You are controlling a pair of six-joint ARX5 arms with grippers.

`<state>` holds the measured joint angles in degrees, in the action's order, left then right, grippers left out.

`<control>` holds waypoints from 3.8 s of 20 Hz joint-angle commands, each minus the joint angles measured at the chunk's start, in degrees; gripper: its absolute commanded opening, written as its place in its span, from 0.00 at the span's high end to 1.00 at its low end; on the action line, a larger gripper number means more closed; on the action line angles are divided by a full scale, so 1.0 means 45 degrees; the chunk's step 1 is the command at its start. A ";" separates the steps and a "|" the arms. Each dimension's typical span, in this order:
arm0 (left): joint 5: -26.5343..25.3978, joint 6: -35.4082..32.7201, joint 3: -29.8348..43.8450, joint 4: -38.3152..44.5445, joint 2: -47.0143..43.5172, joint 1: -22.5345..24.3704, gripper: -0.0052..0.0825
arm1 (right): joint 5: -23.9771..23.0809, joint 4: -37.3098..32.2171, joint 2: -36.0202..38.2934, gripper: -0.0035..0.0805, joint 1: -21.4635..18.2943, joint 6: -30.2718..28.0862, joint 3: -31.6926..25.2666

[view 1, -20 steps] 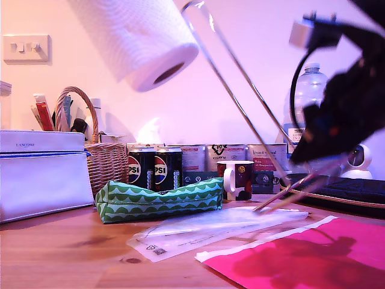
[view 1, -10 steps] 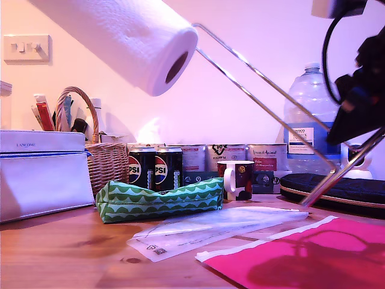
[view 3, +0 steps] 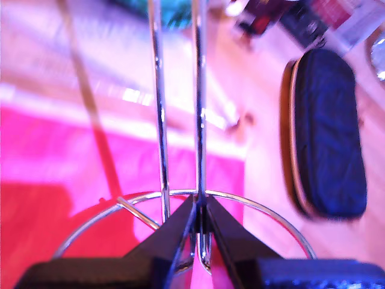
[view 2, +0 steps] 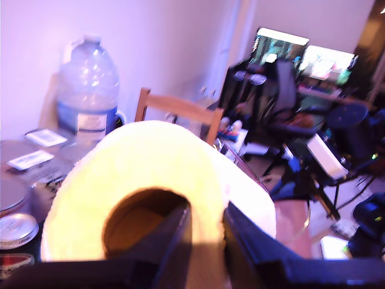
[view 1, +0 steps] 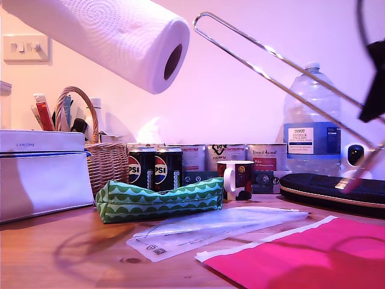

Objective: Insert the paper towel roll into the metallic stand.

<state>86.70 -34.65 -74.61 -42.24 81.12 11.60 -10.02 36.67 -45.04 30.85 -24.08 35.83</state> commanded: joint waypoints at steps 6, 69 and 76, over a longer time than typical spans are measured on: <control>0.1447 -0.0073 0.0146 0.0151 0.0340 0.0287 0.96 | 0.0248 0.1953 0.1379 0.97 0.0646 0.0053 0.0160; -1.2794 0.1375 -0.4075 -0.1656 0.0466 -0.8009 0.96 | 0.4386 -2.2401 -0.9379 0.97 0.2385 0.5736 -0.3371; -1.4256 0.1394 -0.4080 -0.1360 0.0471 -0.9432 0.96 | 0.4192 -2.1527 -0.9408 0.97 0.2521 0.5712 -0.3381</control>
<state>22.94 -28.45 -92.36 -49.39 82.76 -30.83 9.02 -59.94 -88.73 42.11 1.48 21.02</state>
